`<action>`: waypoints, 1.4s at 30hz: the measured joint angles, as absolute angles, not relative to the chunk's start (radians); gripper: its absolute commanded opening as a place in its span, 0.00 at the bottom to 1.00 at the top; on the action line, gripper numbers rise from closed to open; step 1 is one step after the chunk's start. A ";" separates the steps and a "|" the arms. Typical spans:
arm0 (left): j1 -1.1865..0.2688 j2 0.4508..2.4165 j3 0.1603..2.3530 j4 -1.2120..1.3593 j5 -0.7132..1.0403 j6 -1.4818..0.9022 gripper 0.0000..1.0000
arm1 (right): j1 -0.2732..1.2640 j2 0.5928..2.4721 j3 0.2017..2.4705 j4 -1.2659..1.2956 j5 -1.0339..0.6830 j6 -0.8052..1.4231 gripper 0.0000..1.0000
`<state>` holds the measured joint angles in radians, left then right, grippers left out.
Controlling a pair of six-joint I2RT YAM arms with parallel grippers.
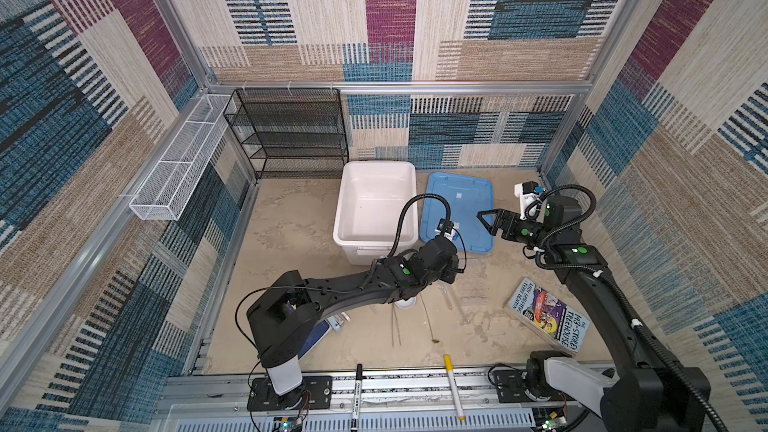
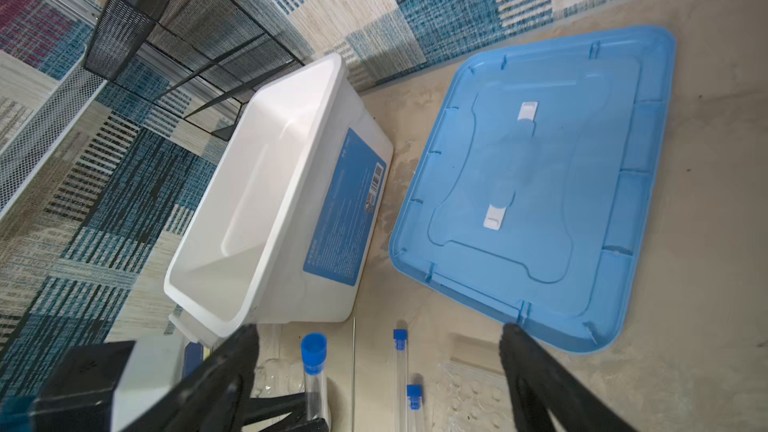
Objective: Organize the chemistry lab equipment
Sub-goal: 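Close the left gripper on a blue-capped test tube and lift it, then grasp the tube's blue cap with the right gripper while the left gripper holds it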
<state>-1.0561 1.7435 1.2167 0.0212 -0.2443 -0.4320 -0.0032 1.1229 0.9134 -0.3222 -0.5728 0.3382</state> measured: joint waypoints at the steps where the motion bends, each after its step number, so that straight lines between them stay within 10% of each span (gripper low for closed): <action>1: -1.057 1.737 1.205 0.052 -0.224 -0.406 0.07 | 0.001 1.141 0.932 -0.342 -0.585 0.332 0.92; 42: -1.058 1.728 1.129 0.245 -0.184 -0.335 0.07 | 0.220 1.198 0.885 -0.334 -0.606 0.426 0.29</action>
